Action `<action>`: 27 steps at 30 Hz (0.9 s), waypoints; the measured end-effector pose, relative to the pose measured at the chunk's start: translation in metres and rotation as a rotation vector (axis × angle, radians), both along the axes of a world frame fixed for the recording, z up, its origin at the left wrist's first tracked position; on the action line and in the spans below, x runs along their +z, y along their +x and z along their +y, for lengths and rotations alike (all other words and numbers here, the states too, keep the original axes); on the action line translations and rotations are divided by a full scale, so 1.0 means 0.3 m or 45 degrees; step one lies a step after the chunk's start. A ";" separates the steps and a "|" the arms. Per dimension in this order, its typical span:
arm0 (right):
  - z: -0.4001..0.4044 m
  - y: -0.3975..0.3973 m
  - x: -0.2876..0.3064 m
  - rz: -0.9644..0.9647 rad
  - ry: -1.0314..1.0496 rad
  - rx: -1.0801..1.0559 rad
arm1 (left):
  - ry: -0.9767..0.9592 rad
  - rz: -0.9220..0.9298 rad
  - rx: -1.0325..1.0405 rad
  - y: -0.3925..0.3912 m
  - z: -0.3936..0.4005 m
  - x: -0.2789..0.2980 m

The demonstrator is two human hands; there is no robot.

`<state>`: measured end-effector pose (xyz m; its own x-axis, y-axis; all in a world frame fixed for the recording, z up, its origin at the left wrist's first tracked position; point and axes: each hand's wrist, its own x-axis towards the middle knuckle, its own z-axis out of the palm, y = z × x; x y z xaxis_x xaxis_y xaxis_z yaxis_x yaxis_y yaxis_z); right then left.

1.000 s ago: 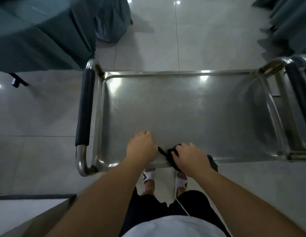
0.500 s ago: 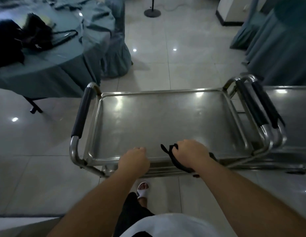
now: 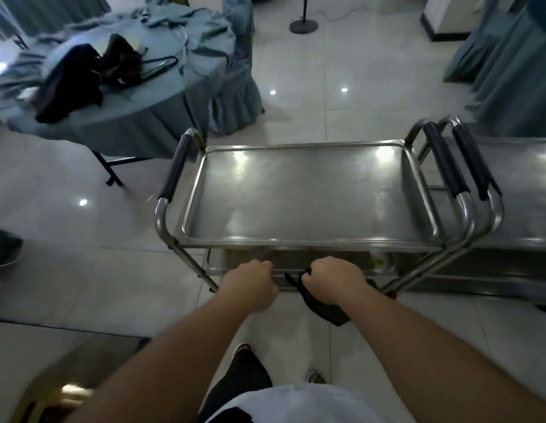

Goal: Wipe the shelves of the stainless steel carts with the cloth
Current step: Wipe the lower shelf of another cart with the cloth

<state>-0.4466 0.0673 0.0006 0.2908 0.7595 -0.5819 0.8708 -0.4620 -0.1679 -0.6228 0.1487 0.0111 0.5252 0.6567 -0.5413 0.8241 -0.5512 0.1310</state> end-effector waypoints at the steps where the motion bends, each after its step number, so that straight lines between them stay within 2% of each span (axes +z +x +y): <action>1: -0.004 -0.015 -0.003 0.001 -0.004 -0.013 | -0.003 0.001 0.006 -0.020 -0.003 -0.001; 7: 0.032 -0.130 -0.048 0.010 -0.083 -0.021 | -0.051 -0.013 0.105 -0.190 0.000 -0.040; 14: 0.140 -0.378 -0.140 0.045 -0.202 -0.115 | -0.119 0.014 0.104 -0.469 0.095 -0.139; 16: 0.172 -0.460 -0.168 0.099 -0.255 -0.151 | -0.148 0.028 0.111 -0.553 0.135 -0.173; 21: 0.251 -0.628 -0.252 0.201 -0.197 -0.211 | -0.216 0.085 0.175 -0.703 0.218 -0.255; 27: 0.315 -0.675 -0.365 0.382 -0.230 -0.235 | -0.259 0.083 0.350 -0.784 0.259 -0.341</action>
<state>-0.6491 0.1618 -0.1088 0.2094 0.5881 -0.7812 0.6949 -0.6515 -0.3043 -0.8579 0.2265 -0.0913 0.3039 0.6437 -0.7024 0.9482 -0.2756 0.1577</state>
